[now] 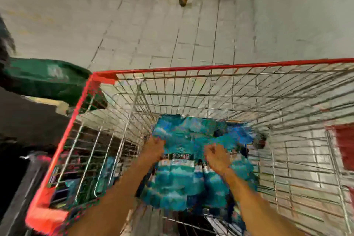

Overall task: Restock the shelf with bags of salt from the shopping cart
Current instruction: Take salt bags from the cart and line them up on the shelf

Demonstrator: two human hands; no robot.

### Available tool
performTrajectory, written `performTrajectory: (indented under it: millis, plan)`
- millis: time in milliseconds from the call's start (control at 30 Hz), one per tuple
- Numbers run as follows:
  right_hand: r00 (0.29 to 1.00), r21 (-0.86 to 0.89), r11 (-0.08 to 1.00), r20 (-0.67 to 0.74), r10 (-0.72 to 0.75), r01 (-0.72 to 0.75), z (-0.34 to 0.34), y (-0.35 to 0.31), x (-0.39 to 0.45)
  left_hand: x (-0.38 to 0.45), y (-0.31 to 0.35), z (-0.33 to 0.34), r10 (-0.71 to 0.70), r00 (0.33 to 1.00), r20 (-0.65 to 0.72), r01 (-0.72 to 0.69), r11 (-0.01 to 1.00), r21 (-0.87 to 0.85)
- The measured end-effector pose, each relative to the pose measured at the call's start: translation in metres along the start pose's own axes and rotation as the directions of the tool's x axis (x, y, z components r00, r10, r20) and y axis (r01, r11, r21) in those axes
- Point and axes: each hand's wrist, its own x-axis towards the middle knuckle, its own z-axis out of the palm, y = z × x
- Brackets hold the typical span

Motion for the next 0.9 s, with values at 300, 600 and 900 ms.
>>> performTrajectory:
  millis: [300, 600, 900]
  plan:
    - [0.995, -0.320, 0.947, -0.104, -0.015, -0.019, 0.050, 0.047, 0.123, 0.168, -0.030, 0.048, 0.007, 1.000, 0.009, -0.009, 0.954, 0.300]
    - [0.923, -0.140, 0.948, -0.307, 0.231, -0.284, 0.055, 0.049, 0.241, 0.226, -0.048, 0.062, -0.059, 0.998, -0.038, 0.070, 0.896, 0.439]
    - [0.946, -0.002, 0.956, -0.144, 0.289, -0.292, 0.058, 0.046, 0.231, 0.208, -0.020, 0.068, -0.286, 0.958, 0.028, 0.283, 0.921, -0.267]
